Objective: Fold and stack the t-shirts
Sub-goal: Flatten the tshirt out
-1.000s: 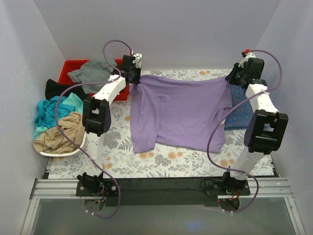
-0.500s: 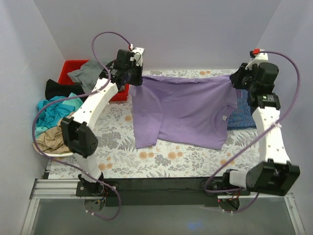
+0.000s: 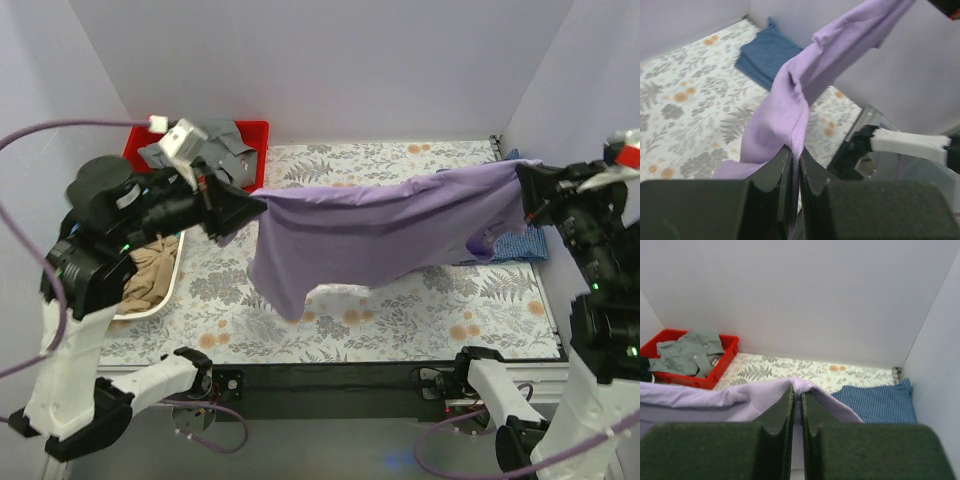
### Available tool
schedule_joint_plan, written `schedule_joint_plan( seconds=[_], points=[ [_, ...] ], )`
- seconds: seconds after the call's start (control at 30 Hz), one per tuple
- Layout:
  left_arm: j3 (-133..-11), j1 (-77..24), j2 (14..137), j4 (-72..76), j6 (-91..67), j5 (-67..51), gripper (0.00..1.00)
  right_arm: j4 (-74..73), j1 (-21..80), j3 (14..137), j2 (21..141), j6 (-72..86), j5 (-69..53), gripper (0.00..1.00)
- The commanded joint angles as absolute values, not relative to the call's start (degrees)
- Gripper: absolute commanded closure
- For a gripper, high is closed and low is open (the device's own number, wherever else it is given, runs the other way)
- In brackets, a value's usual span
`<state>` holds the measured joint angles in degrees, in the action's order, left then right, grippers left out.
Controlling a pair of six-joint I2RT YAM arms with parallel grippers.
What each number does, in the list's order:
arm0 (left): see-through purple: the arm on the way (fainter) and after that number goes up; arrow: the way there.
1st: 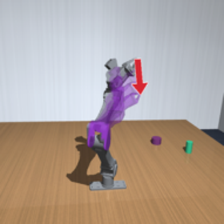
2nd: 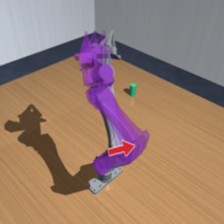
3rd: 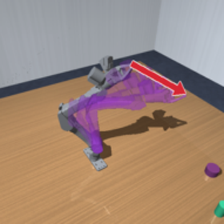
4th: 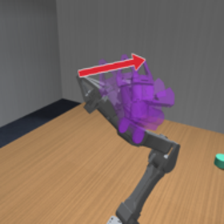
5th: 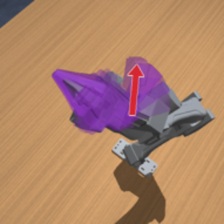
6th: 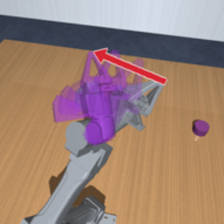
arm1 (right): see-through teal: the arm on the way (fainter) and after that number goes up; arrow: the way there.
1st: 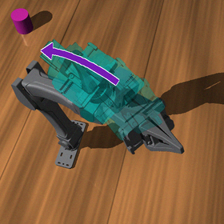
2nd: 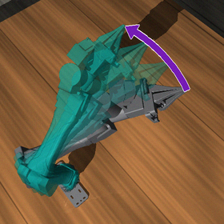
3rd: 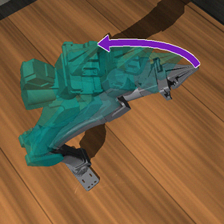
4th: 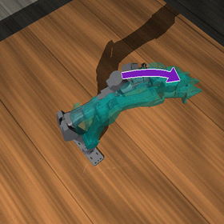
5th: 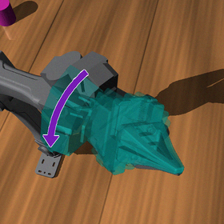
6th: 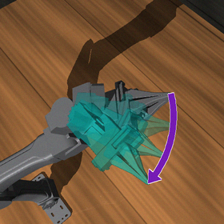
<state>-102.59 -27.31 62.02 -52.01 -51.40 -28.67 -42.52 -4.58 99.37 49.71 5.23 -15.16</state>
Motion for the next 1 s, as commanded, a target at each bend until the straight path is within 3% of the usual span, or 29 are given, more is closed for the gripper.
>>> schedule_joint_plan(
  seconds=[0.0,0.13,0.43,0.53,0.63,0.73,0.8,0.87,0.9,0.97],
  points=[
    [-100.8,-27.7,55.0,-52.1,-55.2,-39.8,0.92,-50.0,-4.7,106.9,46.9,3.2,-15.6,0.99],
    [-99.9,-27.8,48.9,-43.6,-59.3,-50.4,0.90,-50.3,-4.7,113.5,44.3,3.5,-13.1,0.99],
    [-105.5,-27.8,45.7,-42.7,-58.9,-52.8,0.89,-45.5,-5.4,122.2,41.5,4.3,-13.4,0.99],
    [-105.8,-27.8,46.4,-42.3,-59.3,-53.1,0.88,-45.3,-5.6,121.9,42.7,4.4,-12.7,0.99],
    [-103.0,-27.8,47.4,-43.3,-59.2,-50.8,0.85,-45.2,-5.6,113.9,43.2,5.8,-14.6,0.99],
    [-93.5,-27.8,49.6,-42.8,-59.7,-49.5,0.79,-44.0,-5.6,102.2,41.9,6.4,-15.5,0.99],
    [-82.0,-27.8,50.6,-40.6,-59.9,-49.7,0.59,-43.4,-5.7,98.7,41.7,6.2,-15.0,0.99],
    [-74.6,-27.7,51.8,-35.6,-59.9,-52.1,0.52,-43.1,-5.7,95.6,41.6,5.5,-14.0,0.99],
    [-65.5,-27.8,52.1,-32.4,-60.8,-53.2,0.44,-42.9,-5.7,95.1,41.7,5.4,-13.8,0.99],
    [-59.1,-27.9,53.3,-26.1,-61.6,-56.3,0.42,-42.6,-5.7,94.0,41.9,4.8,-13.1,0.99]
  ],
)
